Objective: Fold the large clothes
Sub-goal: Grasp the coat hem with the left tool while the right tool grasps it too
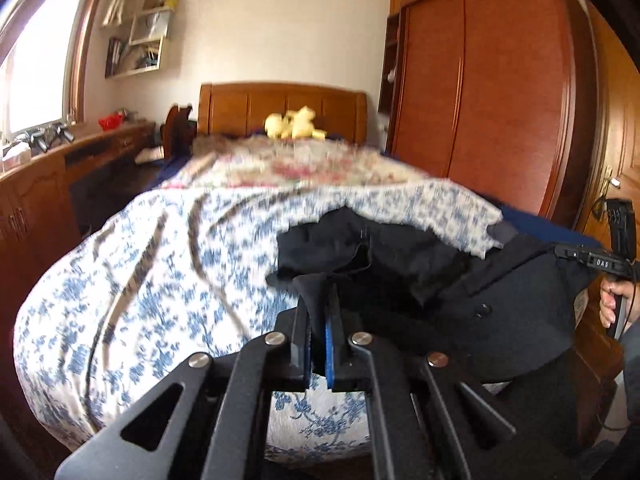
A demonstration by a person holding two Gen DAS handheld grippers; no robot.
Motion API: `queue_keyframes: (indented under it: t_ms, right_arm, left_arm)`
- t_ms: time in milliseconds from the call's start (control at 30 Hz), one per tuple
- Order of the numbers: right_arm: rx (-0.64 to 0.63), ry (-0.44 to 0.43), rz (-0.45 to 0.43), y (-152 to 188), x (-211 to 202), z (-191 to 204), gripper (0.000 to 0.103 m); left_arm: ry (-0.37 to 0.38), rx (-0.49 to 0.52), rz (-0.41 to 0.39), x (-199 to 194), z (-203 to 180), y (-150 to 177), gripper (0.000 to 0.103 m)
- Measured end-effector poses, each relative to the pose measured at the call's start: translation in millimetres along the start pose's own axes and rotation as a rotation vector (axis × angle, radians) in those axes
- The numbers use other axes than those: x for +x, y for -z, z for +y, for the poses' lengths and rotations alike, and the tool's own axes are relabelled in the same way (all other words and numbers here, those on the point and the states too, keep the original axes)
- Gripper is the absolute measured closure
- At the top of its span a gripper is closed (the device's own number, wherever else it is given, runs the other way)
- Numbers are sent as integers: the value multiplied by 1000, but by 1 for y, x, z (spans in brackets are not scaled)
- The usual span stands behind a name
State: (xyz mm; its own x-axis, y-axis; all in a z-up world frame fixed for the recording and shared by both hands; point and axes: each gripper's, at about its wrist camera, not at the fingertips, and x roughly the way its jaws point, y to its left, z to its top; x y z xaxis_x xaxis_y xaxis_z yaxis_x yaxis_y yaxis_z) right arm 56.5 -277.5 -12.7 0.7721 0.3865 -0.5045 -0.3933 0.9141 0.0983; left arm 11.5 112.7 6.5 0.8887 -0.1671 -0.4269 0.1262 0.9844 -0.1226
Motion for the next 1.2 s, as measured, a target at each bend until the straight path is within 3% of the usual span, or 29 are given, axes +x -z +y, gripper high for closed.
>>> queue_keyframes:
  t_ms: [167,333,467,633,700,833,1200]
  right_arm:
    - [-38,-26,-110,-11,-60,14,100]
    - [-49,-36,-134,-9,-78,19,100]
    - [-33,-17,-87,-2,-47,7,100]
    - [56,-15,-33,0,21,-31,100]
    - [119,-51,-46,-1,43,-49,100]
    - [144,-28,-38,-9,86,-67,100]
    - [97,61,-35,-51,178,-95,100]
  left_arm:
    - [-9,23,-91,-48,-13,-21,100]
    - [-27,37,-103,-46,-14,-28,100]
    - [-48,9,-50,-2,-3,-27,100]
    - [-79,-28,-16,63,15,-28,100]
    - [-112,-36,-18,85,18,-28,100]
    - [-133,-51,-29,123,21,-30,100]
    - [-110,-77,-76,193,35,-65,100]
